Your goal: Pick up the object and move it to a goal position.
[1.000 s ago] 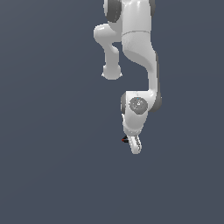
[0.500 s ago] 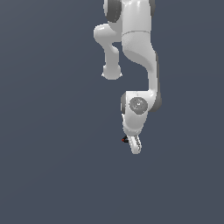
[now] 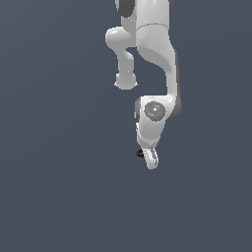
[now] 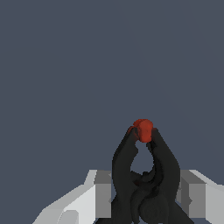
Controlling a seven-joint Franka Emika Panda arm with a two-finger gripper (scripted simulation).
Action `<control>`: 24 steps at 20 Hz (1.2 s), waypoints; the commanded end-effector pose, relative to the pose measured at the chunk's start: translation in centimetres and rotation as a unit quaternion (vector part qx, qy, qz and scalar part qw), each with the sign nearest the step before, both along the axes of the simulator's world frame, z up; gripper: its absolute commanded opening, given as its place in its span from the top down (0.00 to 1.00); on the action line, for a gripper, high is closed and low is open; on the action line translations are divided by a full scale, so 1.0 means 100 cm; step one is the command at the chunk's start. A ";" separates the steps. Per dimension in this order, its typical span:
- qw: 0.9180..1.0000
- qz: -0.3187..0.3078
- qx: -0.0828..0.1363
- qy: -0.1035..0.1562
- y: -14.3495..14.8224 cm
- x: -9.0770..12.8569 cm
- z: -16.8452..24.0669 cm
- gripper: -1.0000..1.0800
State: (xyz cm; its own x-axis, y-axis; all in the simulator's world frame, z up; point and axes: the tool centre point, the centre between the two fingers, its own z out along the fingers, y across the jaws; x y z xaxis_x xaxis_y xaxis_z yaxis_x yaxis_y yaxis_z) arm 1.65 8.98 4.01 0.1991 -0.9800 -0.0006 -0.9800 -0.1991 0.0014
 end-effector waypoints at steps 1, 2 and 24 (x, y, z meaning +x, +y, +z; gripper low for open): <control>1.000 0.000 0.000 -0.001 -0.004 -0.003 0.014 1.00; 1.000 0.000 0.000 -0.001 -0.005 -0.005 0.021 1.00; 1.000 0.000 0.000 -0.001 -0.036 -0.033 0.141 1.00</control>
